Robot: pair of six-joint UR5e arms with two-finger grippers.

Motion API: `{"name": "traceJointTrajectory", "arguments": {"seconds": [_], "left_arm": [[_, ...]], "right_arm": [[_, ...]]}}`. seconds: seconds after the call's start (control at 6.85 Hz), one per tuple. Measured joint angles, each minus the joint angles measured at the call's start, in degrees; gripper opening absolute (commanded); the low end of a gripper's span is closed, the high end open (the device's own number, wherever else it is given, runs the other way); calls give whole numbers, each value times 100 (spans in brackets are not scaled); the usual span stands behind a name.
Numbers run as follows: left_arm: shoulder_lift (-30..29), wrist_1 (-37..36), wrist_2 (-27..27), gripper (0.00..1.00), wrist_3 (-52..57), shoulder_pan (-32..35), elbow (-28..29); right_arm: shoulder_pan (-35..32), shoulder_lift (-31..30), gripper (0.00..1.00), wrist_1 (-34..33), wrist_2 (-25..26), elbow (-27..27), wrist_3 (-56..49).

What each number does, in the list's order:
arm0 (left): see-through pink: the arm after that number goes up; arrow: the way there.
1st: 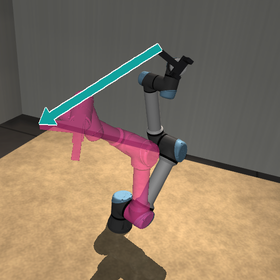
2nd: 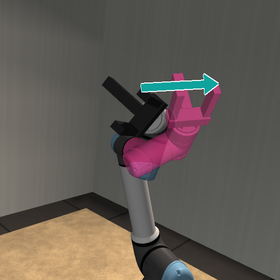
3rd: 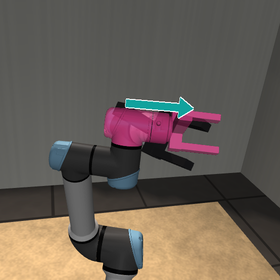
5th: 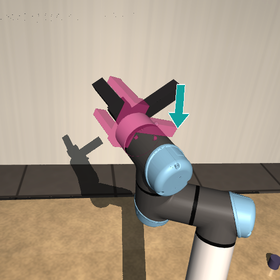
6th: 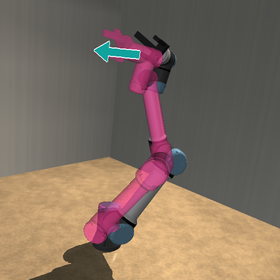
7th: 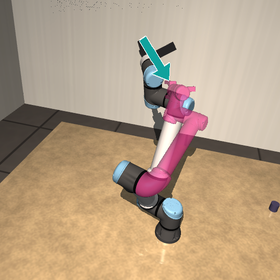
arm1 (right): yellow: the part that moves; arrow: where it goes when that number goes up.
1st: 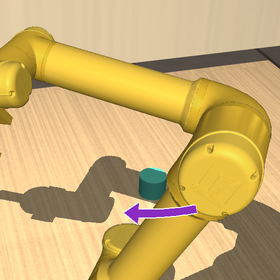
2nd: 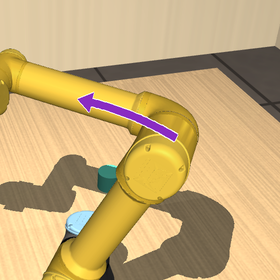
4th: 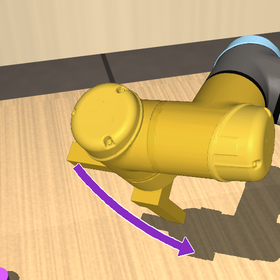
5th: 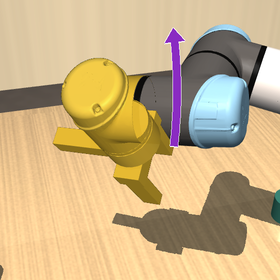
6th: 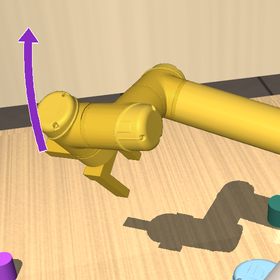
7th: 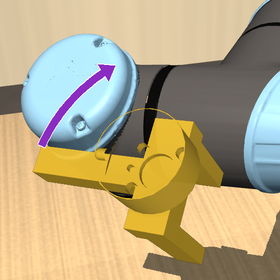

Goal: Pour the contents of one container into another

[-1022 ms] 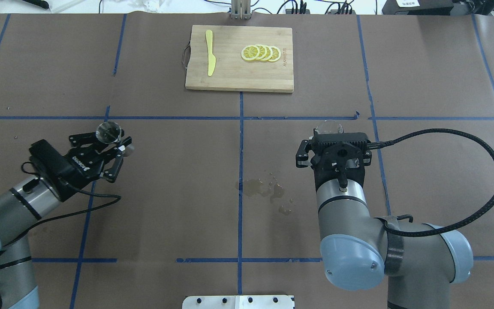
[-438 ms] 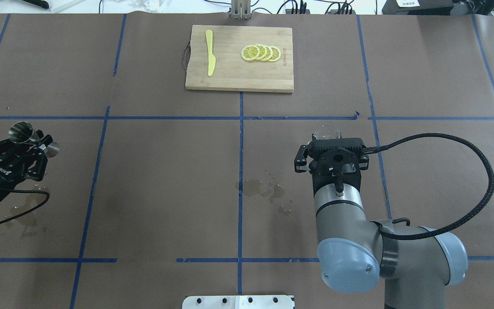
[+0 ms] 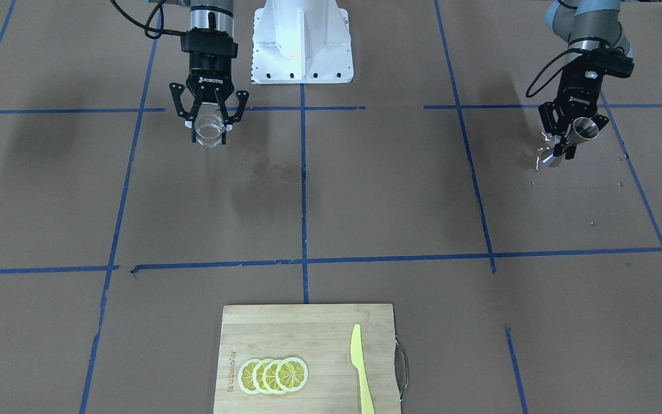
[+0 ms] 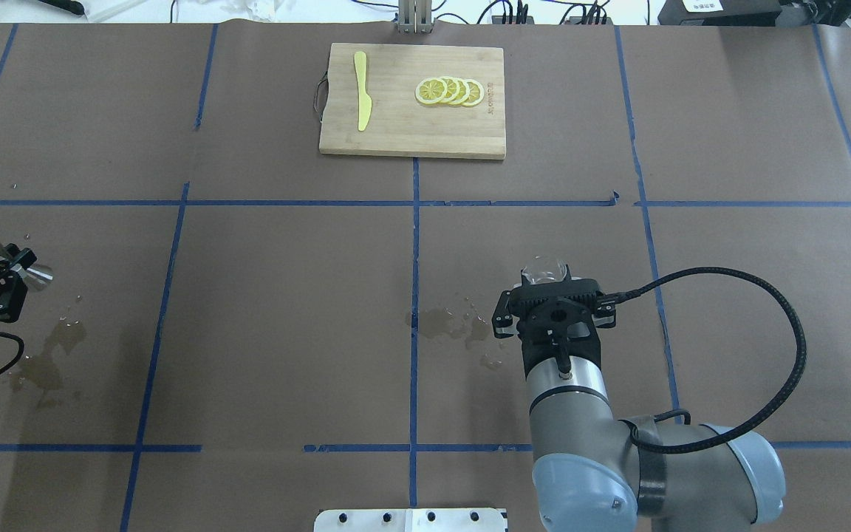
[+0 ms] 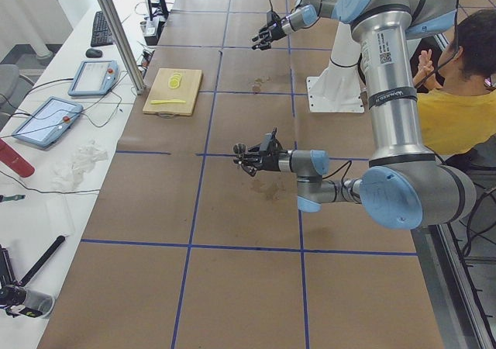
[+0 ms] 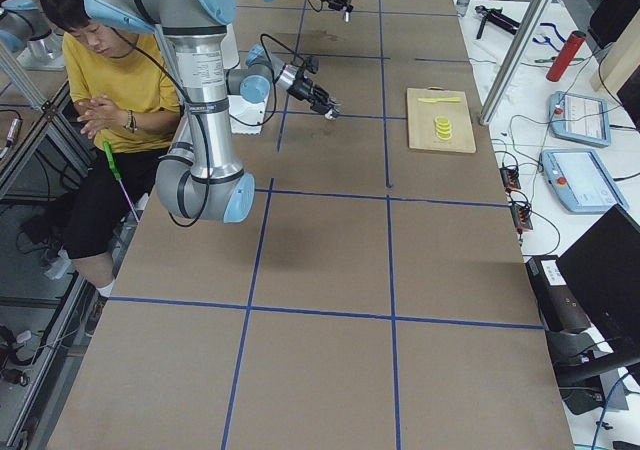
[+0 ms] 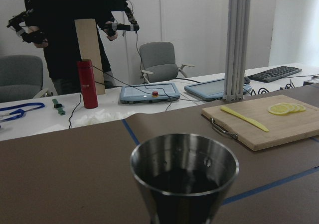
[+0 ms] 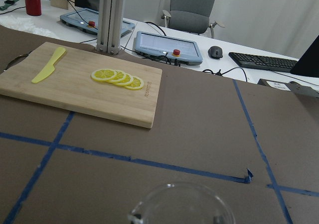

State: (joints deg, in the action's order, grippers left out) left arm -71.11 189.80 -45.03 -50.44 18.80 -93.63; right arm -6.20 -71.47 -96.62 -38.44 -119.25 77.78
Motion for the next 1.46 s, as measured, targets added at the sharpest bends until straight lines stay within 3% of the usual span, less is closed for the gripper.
{"name": "traceJointTrajectory", "arguments": {"seconds": [0.44, 0.73, 1.46], "left_arm": [[66, -52, 1457, 0, -853, -1079, 471], [56, -66, 2040, 0, -978, -1393, 750], [-205, -101, 2116, 0, -673, -1505, 884]], "right_arm": [[176, -33, 0, 3, 102, -13, 50], [195, -43, 0, -3, 127, -17, 61], [215, -44, 0, -8, 107, 7, 62]]}}
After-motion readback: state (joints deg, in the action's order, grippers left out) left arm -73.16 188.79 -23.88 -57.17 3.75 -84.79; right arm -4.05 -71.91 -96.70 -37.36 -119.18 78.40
